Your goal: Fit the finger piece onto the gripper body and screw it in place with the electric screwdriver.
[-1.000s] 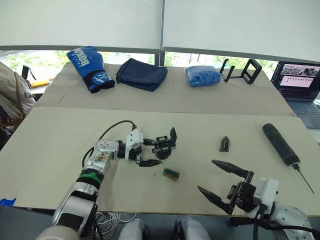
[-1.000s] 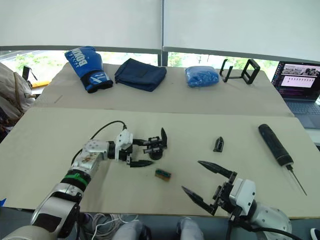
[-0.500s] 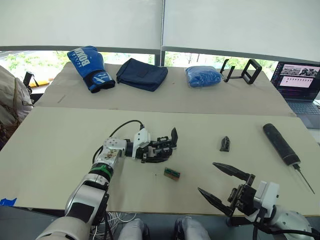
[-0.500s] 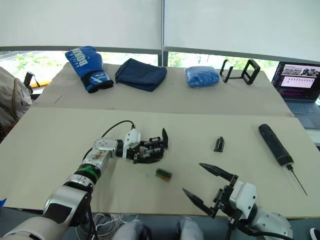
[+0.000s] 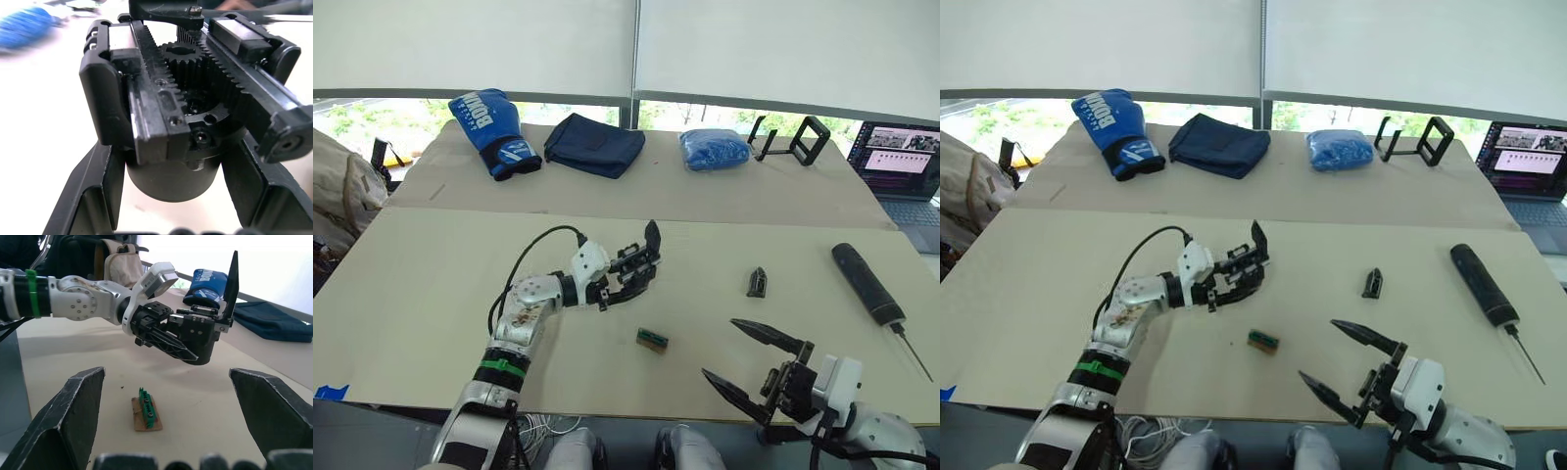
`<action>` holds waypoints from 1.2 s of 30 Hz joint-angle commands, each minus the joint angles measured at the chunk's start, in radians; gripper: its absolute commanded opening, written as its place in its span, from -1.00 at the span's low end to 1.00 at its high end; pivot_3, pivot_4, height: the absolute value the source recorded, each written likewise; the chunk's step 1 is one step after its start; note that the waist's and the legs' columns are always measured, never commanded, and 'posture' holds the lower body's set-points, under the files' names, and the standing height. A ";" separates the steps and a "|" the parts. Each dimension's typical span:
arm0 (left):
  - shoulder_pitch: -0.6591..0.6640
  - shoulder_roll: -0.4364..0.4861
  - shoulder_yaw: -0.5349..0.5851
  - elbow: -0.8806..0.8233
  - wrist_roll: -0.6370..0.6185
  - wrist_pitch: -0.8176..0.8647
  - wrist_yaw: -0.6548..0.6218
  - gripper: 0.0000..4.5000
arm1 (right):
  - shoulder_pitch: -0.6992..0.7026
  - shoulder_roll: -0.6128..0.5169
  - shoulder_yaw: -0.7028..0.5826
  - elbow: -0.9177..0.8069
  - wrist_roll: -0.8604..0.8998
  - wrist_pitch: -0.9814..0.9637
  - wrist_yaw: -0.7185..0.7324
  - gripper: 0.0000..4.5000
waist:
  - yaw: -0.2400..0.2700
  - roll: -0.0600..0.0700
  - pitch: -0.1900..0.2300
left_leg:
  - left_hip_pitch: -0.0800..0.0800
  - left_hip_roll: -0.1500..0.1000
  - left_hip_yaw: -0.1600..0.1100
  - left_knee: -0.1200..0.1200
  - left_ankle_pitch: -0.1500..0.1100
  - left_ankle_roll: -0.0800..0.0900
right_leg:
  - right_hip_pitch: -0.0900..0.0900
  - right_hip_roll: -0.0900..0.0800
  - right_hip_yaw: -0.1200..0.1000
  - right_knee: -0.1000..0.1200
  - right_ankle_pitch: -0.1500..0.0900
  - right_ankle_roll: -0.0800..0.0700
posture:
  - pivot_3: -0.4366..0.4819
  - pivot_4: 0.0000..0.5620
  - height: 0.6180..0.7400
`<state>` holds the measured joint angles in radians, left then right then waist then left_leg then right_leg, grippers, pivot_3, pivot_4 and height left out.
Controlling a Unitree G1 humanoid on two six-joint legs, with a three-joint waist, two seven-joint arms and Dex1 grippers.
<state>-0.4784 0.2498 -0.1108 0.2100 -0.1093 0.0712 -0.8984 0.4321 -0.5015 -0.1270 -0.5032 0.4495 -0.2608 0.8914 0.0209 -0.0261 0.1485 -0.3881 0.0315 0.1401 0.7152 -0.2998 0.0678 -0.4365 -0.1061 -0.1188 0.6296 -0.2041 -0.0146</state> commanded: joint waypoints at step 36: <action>0.186 -0.009 -0.079 -0.159 -0.013 0.058 0.183 0.99 | -0.074 -0.049 -0.055 -0.035 0.088 0.050 0.001 1.00 | 0.003 0.001 0.000 | 0.003 0.000 0.001 -0.001 0.000 0.000 | 0.001 0.000 -0.002 0.000 0.000 0.000 | -0.05 -0.47 1.00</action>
<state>-0.2663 0.2196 -0.2129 0.0580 -0.0998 0.1694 -0.6778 0.3594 -0.5443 -0.1647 -0.5157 0.5161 -0.2100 0.8891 0.0241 -0.0253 0.1480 -0.3856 0.0317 0.1413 0.7143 -0.2998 0.0676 -0.4359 -0.1064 -0.1208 0.6301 -0.2042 -0.0146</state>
